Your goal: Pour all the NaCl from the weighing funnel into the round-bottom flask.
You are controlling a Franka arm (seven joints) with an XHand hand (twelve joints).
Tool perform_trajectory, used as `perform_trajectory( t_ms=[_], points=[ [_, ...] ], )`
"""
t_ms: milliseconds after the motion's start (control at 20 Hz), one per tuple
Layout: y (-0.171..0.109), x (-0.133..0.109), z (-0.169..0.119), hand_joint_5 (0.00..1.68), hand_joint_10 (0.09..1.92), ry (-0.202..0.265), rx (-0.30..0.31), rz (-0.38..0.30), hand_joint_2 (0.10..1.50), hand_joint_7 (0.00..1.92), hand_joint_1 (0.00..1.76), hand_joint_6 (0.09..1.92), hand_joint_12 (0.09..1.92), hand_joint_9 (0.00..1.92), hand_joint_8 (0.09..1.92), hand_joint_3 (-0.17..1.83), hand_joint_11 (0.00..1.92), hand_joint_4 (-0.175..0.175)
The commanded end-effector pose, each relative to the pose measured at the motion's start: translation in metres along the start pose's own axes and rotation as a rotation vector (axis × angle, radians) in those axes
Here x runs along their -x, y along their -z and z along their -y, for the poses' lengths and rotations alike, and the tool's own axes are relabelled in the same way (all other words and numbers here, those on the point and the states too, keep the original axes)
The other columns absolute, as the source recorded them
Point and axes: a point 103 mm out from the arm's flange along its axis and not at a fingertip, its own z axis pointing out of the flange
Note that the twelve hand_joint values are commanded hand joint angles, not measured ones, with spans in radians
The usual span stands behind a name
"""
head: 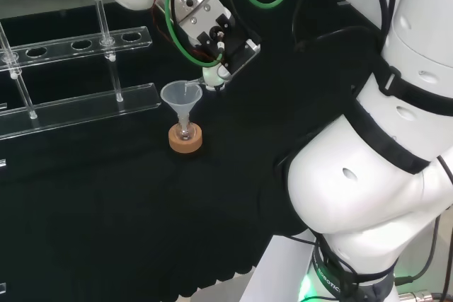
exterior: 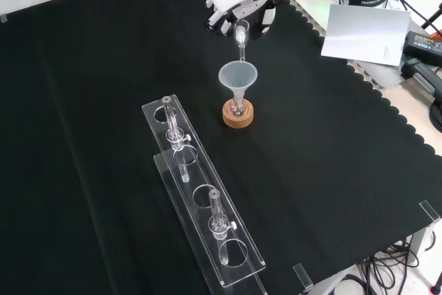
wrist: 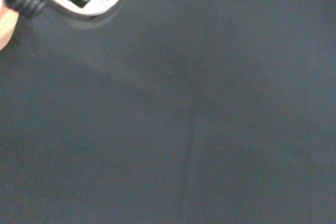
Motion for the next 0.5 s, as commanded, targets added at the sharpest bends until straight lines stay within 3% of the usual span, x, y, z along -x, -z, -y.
perform_trajectory(
  t_ms=[50,400,500],
  points=[
    [-0.0031,-0.0058,-0.0095,1.25,0.32,-0.007,-0.069,0.082,0.63,0.63,1.12,0.74,1.05,1.13,0.65,0.71,0.87,0.175],
    [0.0003,-0.0086,-0.0095,1.25,0.31,0.003,-0.066,0.091,0.63,0.63,1.12,0.74,1.05,1.14,0.65,0.71,0.87,0.175],
    [0.0025,-0.0114,-0.0092,1.25,0.31,0.000,-0.064,0.122,0.63,0.63,1.12,0.74,1.05,1.14,0.65,0.71,0.87,0.175]
  ],
)
